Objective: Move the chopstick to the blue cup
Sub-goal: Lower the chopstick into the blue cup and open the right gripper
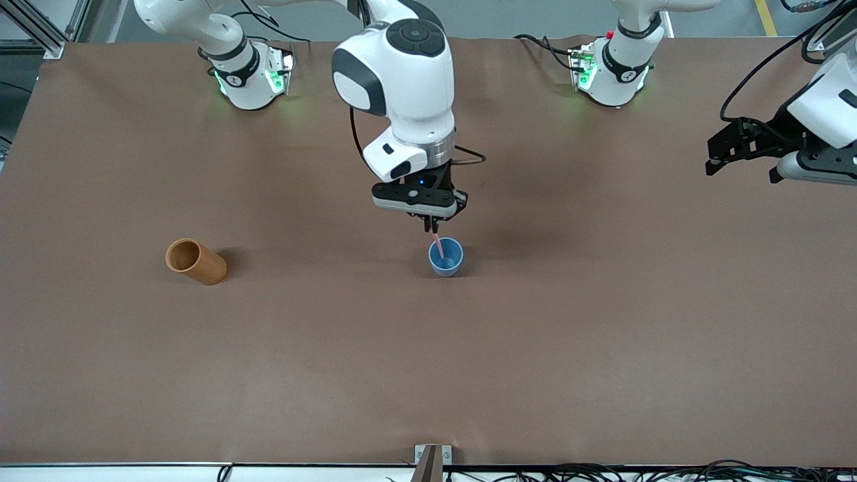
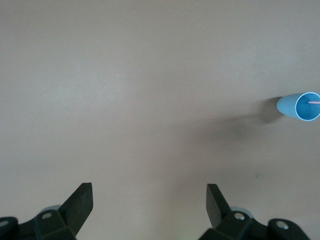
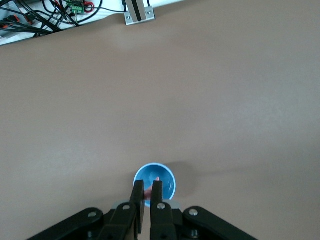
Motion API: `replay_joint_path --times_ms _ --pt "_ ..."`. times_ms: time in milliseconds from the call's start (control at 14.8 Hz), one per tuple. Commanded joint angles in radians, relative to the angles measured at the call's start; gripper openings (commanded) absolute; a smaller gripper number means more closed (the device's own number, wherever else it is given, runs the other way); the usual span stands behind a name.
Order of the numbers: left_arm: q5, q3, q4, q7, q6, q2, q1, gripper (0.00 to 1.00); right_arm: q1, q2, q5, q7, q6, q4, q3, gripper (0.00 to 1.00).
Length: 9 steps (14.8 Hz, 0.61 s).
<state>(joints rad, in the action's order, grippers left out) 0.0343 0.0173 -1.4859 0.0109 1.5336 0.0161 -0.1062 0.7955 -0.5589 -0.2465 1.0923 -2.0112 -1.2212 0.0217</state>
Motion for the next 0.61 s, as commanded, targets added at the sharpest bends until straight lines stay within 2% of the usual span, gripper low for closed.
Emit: replay_joint_path --times_ms 0,337,472,540 --pt "0.021 -0.007 0.035 0.014 -0.001 0.013 0.005 1.00 0.019 -0.012 -0.042 0.017 -0.046 -0.035 -0.006 0.09" --pt "0.013 -0.005 0.032 0.011 -0.004 0.002 0.002 1.00 0.025 -0.045 -0.051 0.011 -0.086 -0.035 -0.008 0.17" --pt "0.012 -0.005 0.032 0.005 -0.004 0.004 0.002 1.00 0.021 -0.044 -0.050 0.011 -0.081 -0.035 -0.006 0.34" --pt "0.012 -0.007 0.033 0.006 -0.004 0.005 0.002 1.00 0.015 -0.039 -0.050 0.005 -0.078 -0.034 -0.008 0.40"
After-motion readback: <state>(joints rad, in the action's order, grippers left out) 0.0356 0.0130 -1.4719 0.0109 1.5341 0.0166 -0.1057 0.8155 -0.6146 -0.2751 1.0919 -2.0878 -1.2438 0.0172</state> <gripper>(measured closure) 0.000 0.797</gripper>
